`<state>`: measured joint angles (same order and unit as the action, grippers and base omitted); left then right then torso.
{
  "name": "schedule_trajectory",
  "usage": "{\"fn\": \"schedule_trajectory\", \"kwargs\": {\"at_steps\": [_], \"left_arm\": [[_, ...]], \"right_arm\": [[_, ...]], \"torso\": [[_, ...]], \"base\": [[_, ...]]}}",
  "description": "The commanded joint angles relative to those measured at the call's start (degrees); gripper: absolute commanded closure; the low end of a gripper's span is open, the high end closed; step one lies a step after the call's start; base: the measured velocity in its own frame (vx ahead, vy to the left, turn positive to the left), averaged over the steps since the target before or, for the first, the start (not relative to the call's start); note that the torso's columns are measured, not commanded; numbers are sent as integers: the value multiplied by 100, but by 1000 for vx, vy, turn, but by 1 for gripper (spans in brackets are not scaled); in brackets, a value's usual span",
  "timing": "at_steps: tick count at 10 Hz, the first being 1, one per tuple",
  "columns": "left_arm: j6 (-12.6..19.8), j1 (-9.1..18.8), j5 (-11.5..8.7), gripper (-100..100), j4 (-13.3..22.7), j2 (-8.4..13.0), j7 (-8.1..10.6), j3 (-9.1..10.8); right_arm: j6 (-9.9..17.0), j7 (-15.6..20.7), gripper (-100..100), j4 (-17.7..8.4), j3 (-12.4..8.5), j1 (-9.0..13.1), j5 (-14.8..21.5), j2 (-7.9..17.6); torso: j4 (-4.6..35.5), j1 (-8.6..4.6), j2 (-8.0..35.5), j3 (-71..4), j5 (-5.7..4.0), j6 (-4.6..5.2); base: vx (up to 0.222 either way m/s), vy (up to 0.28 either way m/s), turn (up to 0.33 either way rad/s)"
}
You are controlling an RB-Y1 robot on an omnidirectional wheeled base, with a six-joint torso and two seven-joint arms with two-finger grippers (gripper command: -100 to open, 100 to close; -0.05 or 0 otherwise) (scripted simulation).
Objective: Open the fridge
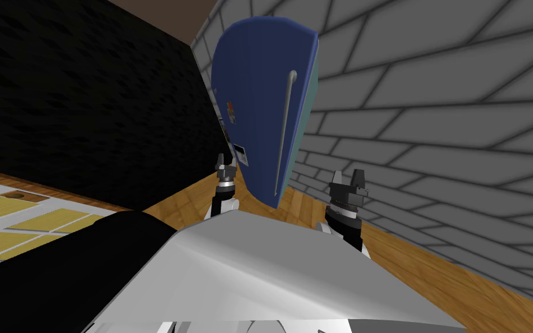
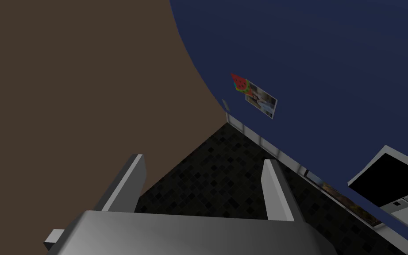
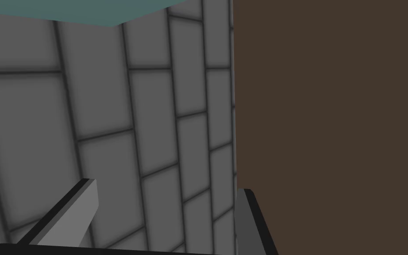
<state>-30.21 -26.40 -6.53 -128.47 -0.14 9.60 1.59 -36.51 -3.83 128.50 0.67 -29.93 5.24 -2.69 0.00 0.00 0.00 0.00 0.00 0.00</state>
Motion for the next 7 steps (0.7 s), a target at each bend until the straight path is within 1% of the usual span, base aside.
{"fn": "schedule_trajectory", "kwargs": {"at_steps": [1,3,7], "left_arm": [[0,0,0,0,0,0,0,0],[0,0,0,0,-1,0,0,0],[0,0,0,0,-1,0,0,0]], "right_arm": [[0,0,0,0,0,0,0,0],[0,0,0,1,0,0,0,0],[0,0,0,2,0,0,0,0]], "torso": [[235,0,232,-467,0,0],[1006,0,1003,-2014,0,0],[2691,0,2693,-5381,0,0]], "base": [[0,0,0],[0,0,0],[0,0,0]]}}
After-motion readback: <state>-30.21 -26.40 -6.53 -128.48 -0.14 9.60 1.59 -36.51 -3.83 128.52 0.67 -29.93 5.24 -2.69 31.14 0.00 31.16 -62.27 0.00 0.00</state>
